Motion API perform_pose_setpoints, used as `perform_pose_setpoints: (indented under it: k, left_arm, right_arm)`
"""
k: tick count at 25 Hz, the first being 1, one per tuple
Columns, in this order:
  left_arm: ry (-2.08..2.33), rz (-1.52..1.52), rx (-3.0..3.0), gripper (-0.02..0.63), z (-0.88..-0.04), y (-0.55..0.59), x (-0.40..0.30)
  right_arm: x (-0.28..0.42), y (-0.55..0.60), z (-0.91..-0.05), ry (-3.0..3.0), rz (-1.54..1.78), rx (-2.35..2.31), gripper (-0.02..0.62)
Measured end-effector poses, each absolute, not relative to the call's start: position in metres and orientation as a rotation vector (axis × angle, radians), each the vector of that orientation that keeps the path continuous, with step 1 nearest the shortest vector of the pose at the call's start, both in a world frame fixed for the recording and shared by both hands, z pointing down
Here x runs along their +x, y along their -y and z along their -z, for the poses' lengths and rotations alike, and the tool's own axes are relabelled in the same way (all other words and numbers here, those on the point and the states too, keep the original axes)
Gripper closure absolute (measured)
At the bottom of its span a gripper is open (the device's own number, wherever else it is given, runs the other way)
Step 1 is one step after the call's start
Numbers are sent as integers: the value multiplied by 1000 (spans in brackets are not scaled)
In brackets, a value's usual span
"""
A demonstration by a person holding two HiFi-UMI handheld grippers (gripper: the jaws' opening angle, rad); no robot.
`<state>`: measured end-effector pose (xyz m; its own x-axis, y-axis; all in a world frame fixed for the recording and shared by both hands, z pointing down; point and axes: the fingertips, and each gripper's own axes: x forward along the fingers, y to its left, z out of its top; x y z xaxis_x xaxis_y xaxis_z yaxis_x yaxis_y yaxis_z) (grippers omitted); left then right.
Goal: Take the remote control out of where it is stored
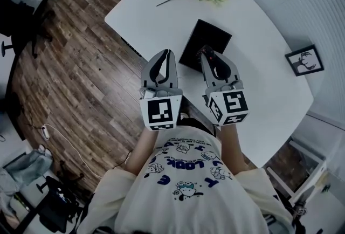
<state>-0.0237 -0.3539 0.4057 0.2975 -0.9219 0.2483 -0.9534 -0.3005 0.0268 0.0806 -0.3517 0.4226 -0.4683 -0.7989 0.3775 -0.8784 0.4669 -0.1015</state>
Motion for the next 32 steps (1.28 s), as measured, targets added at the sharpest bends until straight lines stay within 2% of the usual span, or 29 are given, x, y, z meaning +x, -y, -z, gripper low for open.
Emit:
perform_pose_setpoints:
  k: [12,32]
  left_arm:
    - [1808,-205,2392,583,-379,325,-31]
    - [1936,-184,2346,583,-362,300,-56]
  right_arm:
    - [70,332,-379,2497,-291,1477,522]
    - [31,312,-373,2569,-264,1343,522]
